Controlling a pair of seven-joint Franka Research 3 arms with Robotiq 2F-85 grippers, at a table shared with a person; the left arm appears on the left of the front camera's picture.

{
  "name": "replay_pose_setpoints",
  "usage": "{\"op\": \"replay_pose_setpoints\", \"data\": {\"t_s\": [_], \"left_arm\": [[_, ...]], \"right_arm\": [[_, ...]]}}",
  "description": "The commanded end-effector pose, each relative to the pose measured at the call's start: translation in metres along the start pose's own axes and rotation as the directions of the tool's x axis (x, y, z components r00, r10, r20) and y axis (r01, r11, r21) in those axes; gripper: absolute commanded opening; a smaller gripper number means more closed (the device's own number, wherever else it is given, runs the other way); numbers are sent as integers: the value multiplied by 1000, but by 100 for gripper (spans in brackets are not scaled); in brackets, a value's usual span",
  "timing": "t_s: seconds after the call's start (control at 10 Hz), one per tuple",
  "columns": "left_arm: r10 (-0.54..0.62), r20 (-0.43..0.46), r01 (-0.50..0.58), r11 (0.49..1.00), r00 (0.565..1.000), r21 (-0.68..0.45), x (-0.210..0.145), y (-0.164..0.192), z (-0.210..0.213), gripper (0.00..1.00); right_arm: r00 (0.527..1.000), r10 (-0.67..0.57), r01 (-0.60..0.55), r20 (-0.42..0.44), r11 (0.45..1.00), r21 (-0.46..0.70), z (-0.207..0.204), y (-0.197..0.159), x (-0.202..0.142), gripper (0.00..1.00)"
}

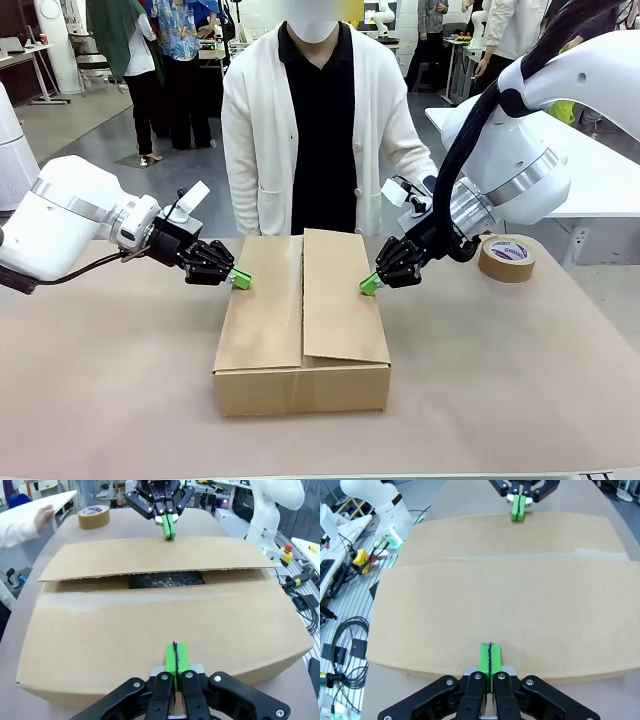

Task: Wrap the clocks to prevent damage.
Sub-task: Push the left (or right) flap of the Package Box to close it.

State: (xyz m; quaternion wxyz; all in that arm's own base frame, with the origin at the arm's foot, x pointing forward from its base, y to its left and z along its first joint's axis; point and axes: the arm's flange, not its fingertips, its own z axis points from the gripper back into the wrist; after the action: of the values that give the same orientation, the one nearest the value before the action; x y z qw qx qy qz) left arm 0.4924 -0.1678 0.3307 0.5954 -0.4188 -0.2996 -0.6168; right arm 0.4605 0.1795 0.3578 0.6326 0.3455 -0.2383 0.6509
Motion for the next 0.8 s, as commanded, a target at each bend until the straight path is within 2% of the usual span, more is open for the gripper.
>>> {"op": "replay_pose_setpoints", "data": {"t_s": [0.0,0.7], "left_arm": [[-2,-1,2,1000,1000,-4,-5,1,-2,0],[-2,-1,2,1000,1000,-4,-5,1,-2,0]], "right_arm": [[1000,-14,14,4,1000,-3,-5,1,-3,1],[1000,-14,14,4,1000,-3,-5,1,-3,1]]}}
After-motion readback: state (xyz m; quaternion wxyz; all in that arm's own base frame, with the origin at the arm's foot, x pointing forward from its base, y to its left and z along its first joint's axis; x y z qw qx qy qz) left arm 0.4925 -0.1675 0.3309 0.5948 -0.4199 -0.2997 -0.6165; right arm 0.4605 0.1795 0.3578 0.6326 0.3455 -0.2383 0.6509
